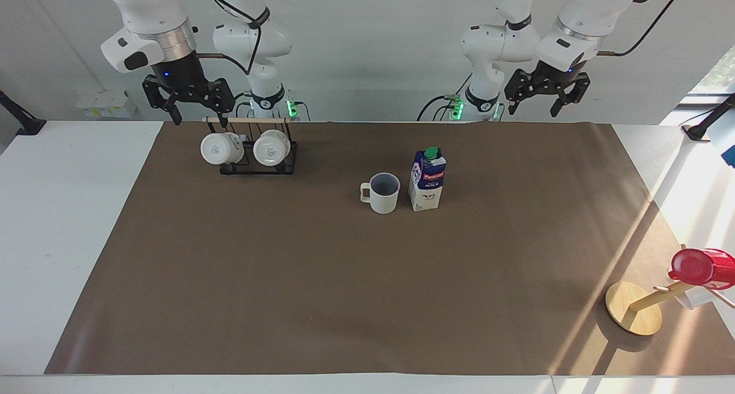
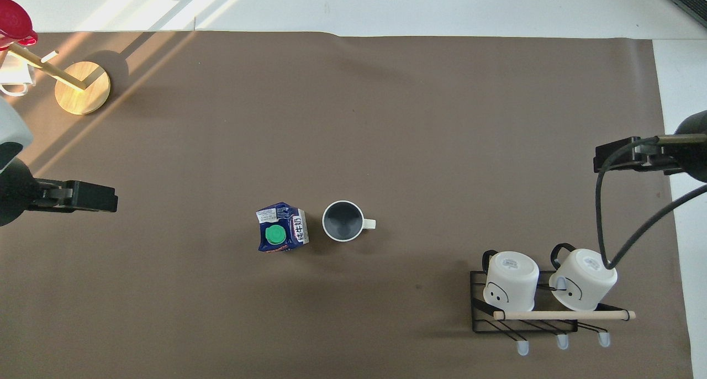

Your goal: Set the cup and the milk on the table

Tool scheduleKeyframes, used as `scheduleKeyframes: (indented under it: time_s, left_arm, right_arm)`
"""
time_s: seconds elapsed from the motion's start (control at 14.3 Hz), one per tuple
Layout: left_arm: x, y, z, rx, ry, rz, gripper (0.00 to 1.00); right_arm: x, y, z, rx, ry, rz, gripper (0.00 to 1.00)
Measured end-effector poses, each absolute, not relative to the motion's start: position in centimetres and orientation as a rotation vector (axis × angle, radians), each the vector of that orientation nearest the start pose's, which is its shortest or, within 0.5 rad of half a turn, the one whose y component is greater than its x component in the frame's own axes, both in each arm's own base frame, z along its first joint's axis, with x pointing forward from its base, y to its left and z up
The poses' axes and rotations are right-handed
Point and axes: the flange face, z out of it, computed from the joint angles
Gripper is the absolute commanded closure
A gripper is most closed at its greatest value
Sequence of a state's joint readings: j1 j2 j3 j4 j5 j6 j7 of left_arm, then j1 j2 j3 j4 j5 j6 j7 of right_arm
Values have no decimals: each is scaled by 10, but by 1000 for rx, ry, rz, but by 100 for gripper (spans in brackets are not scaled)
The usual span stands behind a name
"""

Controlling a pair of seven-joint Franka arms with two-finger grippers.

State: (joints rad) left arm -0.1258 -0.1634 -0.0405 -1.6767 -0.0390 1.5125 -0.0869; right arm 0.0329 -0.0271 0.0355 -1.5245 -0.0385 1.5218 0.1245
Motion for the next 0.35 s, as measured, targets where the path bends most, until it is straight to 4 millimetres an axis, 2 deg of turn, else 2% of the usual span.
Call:
scheduleKeyframes:
  time_s: [0.35]
  left_arm:
    - [488, -92, 656, -3170, 138, 6, 0]
  right_arm:
    - [540, 33, 657, -3177, 94, -45, 0]
